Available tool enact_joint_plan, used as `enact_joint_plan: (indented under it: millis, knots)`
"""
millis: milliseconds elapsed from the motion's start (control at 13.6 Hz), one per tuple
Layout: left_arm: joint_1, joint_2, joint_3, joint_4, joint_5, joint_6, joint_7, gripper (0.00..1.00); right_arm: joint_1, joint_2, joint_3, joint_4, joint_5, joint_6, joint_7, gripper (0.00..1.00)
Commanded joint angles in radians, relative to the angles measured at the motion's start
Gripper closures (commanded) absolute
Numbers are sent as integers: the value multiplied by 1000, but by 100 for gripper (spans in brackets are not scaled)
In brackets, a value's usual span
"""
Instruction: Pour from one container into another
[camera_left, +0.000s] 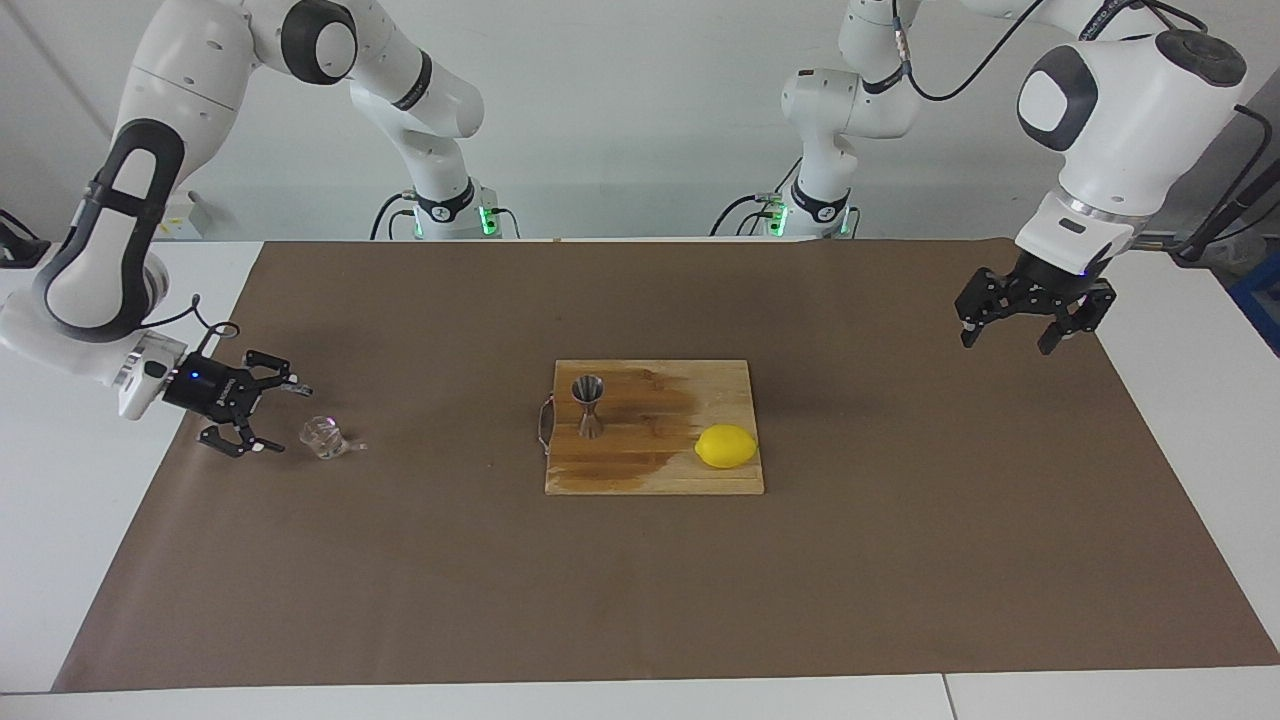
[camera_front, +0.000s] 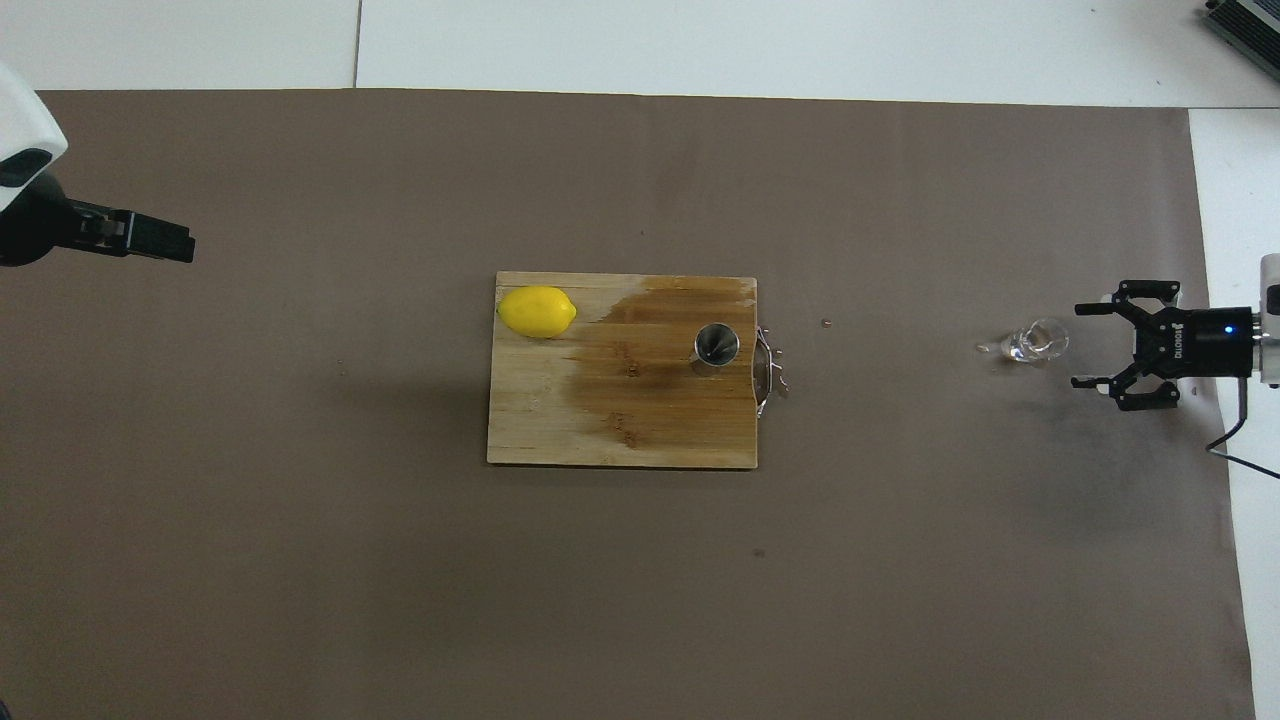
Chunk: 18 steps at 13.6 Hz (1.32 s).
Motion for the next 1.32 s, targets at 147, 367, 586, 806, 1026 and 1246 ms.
enact_joint_plan:
  millis: [147, 367, 586, 806, 1026, 1246]
  knots:
    - [-27, -50, 5, -48, 22, 20, 7, 0, 1, 35, 10, 18, 79, 3, -28, 0]
    - [-1, -66, -43, -55, 23, -23, -88, 0, 3, 69, 24, 20, 132, 28, -47, 0]
    - [211, -51, -268, -29, 60, -47, -103, 0, 10, 75, 27, 19, 134, 45, -47, 0]
    - [353, -30, -398, 6, 62, -130, -197, 0, 18, 74, 27, 20, 134, 45, -47, 0]
    - [366, -42, -411, 8, 63, -155, -200, 0, 18, 74, 27, 22, 134, 45, -45, 9]
    - [367, -71, -416, -21, 65, -156, -251, 0, 18, 74, 25, 22, 132, 46, -42, 25]
